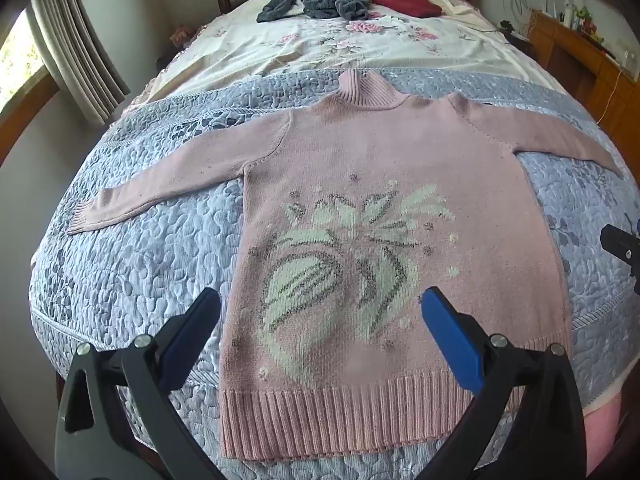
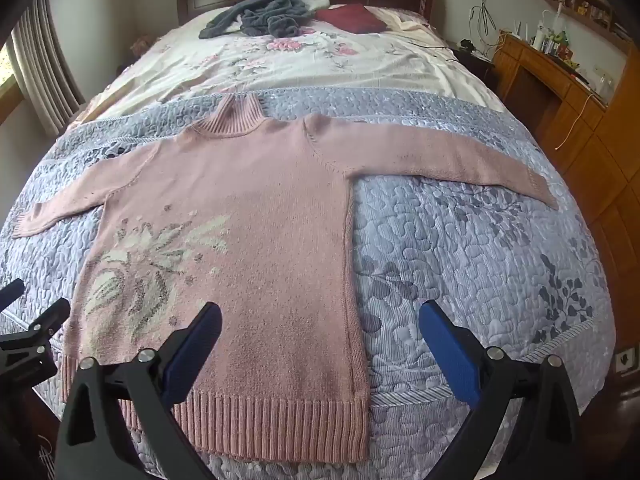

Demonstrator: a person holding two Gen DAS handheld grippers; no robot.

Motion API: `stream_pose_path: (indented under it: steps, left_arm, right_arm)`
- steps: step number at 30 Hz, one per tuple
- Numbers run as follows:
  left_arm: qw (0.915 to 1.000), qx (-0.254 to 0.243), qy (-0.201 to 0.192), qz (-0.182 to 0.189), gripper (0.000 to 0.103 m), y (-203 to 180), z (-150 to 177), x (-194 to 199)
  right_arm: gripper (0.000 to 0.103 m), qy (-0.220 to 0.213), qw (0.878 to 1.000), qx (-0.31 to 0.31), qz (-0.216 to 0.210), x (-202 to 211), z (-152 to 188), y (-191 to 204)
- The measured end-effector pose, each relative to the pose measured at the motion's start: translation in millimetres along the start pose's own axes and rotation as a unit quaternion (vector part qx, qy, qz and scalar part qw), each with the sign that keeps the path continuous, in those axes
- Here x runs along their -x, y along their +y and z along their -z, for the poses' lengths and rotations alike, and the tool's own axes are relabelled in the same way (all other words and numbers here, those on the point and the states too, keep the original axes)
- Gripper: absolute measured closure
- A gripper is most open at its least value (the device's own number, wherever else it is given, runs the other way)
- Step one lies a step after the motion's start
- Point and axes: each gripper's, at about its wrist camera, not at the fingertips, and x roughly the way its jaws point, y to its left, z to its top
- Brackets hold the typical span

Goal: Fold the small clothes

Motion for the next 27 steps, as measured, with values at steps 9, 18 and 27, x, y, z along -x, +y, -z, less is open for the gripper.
stream_pose_path:
  steps: [9, 18, 27]
  left_arm:
    - [0.9998, 0.009, -0.019, 0.006, 0.003, 6, -1, 10]
    - [0.9991, 0.025, -0.033, 0.007, 0.003, 6, -5, 14]
    - [0.9987, 0.027, -0.042, 0.01, 0.003, 3, -6, 15]
  right_arm:
    - [0.004, 0.002, 1.0, -0.002, -0.016, 2, 0, 2]
    - [0.004, 0.006, 1.0, -0.008, -0.016, -3, 1, 1]
    - [0.004, 0.007, 1.0, -0.01, -0.02, -9, 1, 0]
